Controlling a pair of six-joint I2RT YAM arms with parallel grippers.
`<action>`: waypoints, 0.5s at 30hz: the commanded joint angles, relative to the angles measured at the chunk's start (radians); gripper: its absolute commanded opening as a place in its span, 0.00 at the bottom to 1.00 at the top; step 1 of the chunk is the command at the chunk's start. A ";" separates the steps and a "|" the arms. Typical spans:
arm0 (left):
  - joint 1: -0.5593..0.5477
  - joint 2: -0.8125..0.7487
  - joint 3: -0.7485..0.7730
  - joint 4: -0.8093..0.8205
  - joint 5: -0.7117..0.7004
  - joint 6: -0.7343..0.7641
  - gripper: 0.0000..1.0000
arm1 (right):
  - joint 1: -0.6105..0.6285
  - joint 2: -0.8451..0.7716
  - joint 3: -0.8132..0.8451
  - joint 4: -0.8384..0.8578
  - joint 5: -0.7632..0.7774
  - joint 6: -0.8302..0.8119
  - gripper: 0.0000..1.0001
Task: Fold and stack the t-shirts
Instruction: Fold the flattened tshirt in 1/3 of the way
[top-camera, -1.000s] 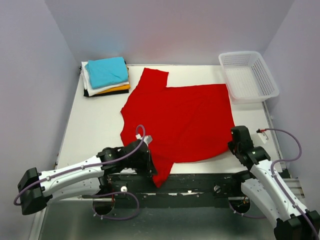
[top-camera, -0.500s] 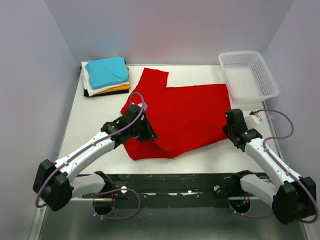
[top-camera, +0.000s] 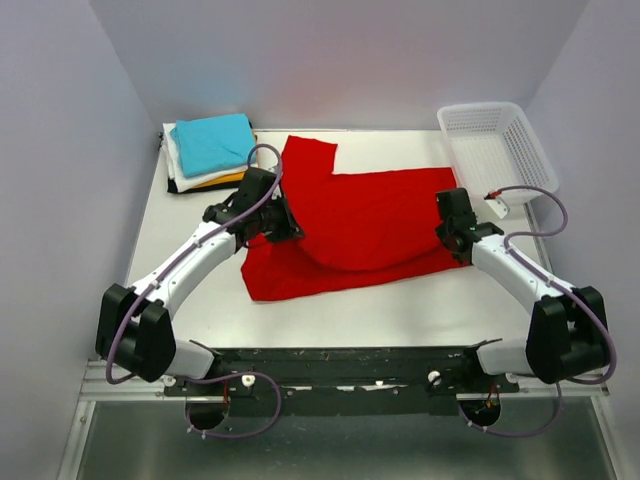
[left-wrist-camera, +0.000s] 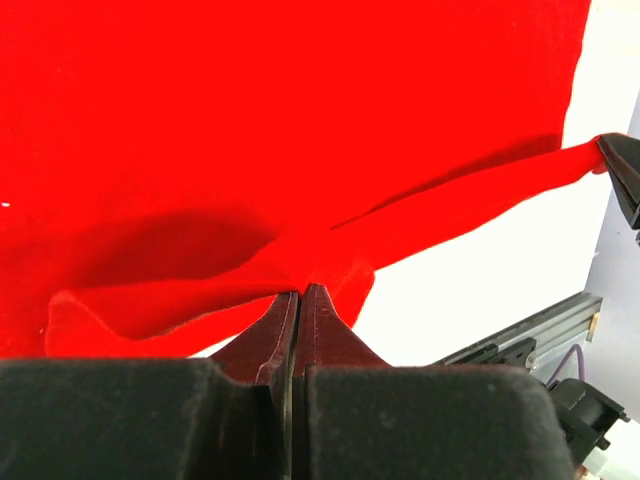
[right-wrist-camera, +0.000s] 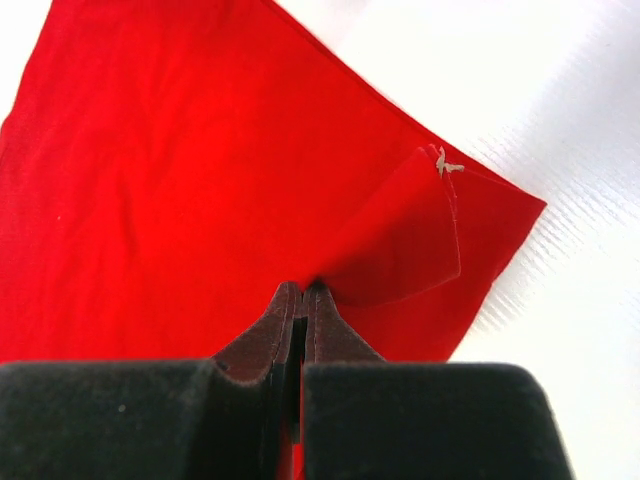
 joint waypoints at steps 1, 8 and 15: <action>0.045 0.092 0.096 -0.037 0.011 0.062 0.00 | -0.006 0.081 0.066 0.019 0.069 -0.006 0.01; 0.086 0.270 0.278 -0.104 -0.042 0.089 0.00 | -0.051 0.188 0.104 0.002 0.091 0.055 0.05; 0.134 0.450 0.471 -0.162 -0.044 0.102 0.48 | -0.066 0.280 0.191 0.003 0.076 -0.027 0.34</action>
